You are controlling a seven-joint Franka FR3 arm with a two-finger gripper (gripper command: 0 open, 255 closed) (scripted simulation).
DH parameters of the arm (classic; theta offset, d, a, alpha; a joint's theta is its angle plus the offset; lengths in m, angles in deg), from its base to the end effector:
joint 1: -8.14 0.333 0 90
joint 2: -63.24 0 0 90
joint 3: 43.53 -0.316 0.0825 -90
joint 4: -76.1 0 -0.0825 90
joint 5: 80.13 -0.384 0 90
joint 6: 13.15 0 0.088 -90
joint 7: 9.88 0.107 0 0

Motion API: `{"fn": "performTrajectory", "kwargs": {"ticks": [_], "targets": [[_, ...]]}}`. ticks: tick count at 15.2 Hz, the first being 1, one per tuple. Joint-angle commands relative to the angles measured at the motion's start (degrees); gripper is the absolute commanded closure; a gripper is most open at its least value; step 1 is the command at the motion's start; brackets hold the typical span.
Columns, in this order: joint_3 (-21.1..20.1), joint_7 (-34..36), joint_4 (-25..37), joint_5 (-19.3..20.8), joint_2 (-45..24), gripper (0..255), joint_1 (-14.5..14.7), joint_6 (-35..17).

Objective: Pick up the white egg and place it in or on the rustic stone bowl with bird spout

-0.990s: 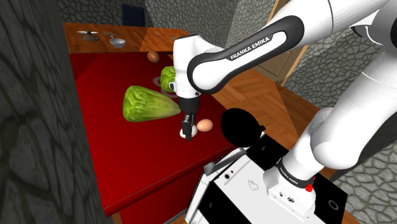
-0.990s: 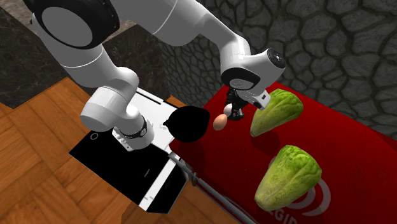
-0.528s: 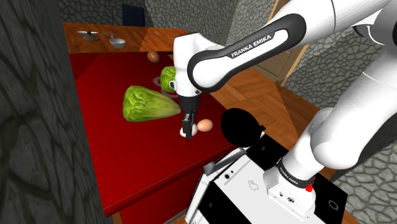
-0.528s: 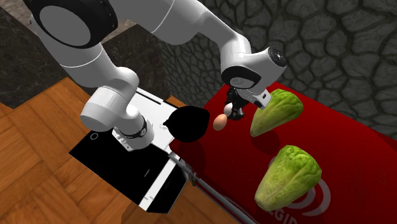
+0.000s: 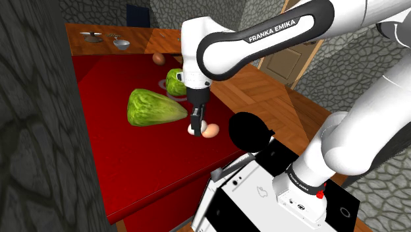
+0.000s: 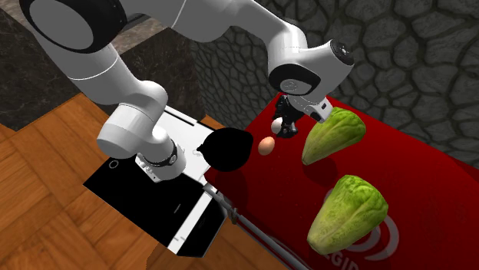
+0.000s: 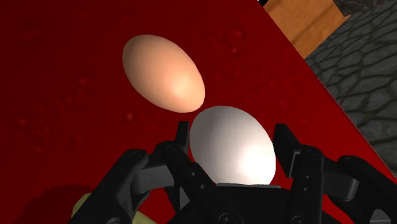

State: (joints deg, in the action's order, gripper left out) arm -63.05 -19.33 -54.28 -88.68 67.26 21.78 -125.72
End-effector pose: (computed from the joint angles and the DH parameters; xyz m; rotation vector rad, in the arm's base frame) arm 0.3953 0.2703 0.3663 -2.8930 -1.0003 0.4003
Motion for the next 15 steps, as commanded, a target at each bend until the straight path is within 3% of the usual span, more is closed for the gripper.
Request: {"fn": "performTrajectory", "kwargs": {"ticks": [1,15], "targets": [[0.1,-0.1,0.8,-0.1,0.8,255,-0.1,1.6],[0.8,0.0,7.7,-0.7,5.0,255,-0.3,12.5]]}}
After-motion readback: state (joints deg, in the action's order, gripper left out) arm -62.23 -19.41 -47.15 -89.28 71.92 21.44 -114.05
